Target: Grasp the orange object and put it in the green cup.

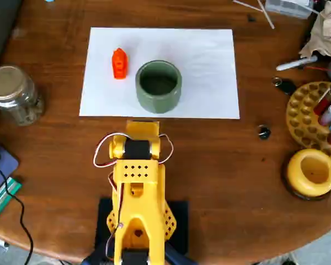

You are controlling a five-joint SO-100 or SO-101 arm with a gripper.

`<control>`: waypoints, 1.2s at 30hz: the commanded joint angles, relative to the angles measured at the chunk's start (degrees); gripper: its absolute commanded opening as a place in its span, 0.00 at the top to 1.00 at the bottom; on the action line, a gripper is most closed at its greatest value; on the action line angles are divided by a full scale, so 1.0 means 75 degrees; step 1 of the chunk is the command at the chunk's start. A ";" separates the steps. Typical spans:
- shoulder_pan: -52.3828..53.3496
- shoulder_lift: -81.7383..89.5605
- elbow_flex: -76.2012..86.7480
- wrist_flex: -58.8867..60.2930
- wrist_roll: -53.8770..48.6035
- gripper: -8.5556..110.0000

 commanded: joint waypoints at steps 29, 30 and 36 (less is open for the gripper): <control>0.1629 -0.0012 -0.0012 0.0070 0.0047 0.91; 0.1629 -0.0012 -0.0012 0.0070 0.0047 0.91; 0.1617 -0.0012 -0.0012 0.0070 0.0035 0.91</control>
